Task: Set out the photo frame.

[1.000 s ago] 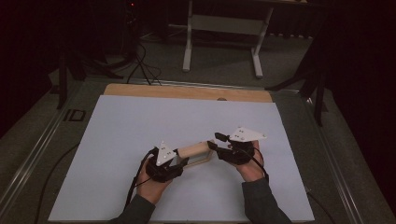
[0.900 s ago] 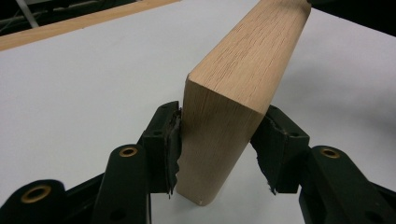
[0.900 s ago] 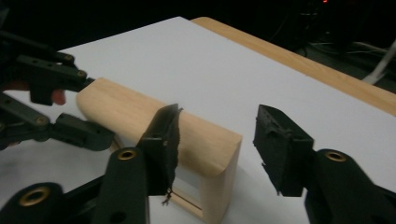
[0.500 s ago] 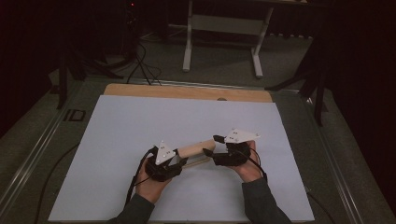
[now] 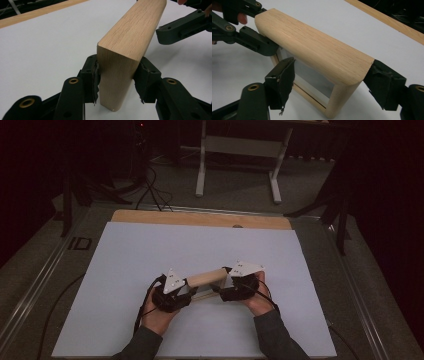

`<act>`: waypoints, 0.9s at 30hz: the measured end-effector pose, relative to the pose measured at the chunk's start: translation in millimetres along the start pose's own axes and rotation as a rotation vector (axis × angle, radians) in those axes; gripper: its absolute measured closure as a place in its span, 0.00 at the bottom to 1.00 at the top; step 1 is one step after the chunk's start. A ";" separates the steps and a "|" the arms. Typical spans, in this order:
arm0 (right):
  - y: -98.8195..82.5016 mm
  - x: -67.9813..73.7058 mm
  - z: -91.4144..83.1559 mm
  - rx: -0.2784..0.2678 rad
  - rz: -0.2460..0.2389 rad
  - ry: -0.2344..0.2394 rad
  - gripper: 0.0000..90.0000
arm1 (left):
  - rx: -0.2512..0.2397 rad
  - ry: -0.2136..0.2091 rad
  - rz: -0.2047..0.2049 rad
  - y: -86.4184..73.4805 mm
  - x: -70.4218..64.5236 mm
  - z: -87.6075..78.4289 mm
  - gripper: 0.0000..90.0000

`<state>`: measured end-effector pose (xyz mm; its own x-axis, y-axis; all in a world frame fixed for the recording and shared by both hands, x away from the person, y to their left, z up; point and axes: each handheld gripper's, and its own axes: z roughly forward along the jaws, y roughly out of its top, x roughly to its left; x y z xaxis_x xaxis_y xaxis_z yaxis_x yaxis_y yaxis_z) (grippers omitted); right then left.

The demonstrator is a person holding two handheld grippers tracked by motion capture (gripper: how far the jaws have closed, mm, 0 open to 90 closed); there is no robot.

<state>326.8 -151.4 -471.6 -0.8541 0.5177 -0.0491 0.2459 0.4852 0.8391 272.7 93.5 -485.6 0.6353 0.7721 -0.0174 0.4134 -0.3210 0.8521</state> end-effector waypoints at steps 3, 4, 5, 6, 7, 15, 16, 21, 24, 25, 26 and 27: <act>-0.5 -0.6 -0.8 -0.002 -0.004 0.003 0.31 | 0.000 -0.002 -0.003 0.0 0.8 -0.1 0.63; -0.6 -0.6 -1.0 -0.002 -0.008 0.004 0.32 | 0.000 -0.001 -0.006 0.1 1.1 -0.1 0.62; -0.6 -0.4 -1.1 0.000 -0.012 0.004 0.33 | -0.001 0.000 -0.007 0.1 1.5 -0.2 0.62; -0.7 -0.4 -1.2 -0.001 -0.015 0.005 0.33 | -0.003 -0.001 -0.010 0.1 2.1 -0.3 0.62; -0.7 -0.4 -1.4 -0.002 -0.014 0.008 0.34 | -0.002 -0.002 -0.012 0.1 2.9 -0.6 0.61; -2.1 -2.4 -4.9 -0.006 -0.026 0.035 0.46 | -0.003 -0.007 -0.029 0.0 8.0 -2.4 0.58; -2.3 -2.7 -5.2 -0.006 -0.026 0.039 0.46 | -0.004 -0.008 -0.030 0.0 8.2 -2.5 0.58; -3.2 -3.9 -5.6 -0.011 -0.033 0.047 0.47 | -0.008 -0.020 -0.030 -0.2 10.5 -3.1 0.57; -3.5 -3.8 -3.8 -0.013 -0.032 0.047 0.46 | -0.011 -0.022 -0.031 -0.1 11.3 -3.5 0.58; -3.6 -3.8 -2.5 -0.008 -0.032 0.047 0.46 | -0.011 -0.023 -0.032 -0.1 11.4 -3.5 0.58; -3.8 -3.3 -0.8 -0.003 -0.034 0.047 0.45 | -0.011 -0.024 -0.031 -0.1 11.6 -3.5 0.58; -4.0 -2.5 1.2 0.000 -0.033 0.045 0.44 | -0.011 -0.023 -0.032 -0.1 11.9 -3.6 0.58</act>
<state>328.5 -153.8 -475.5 -0.8817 0.4688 -0.0523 0.2172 0.5018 0.8373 277.9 104.7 -484.0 0.6372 0.7687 -0.0564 0.4265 -0.2907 0.8565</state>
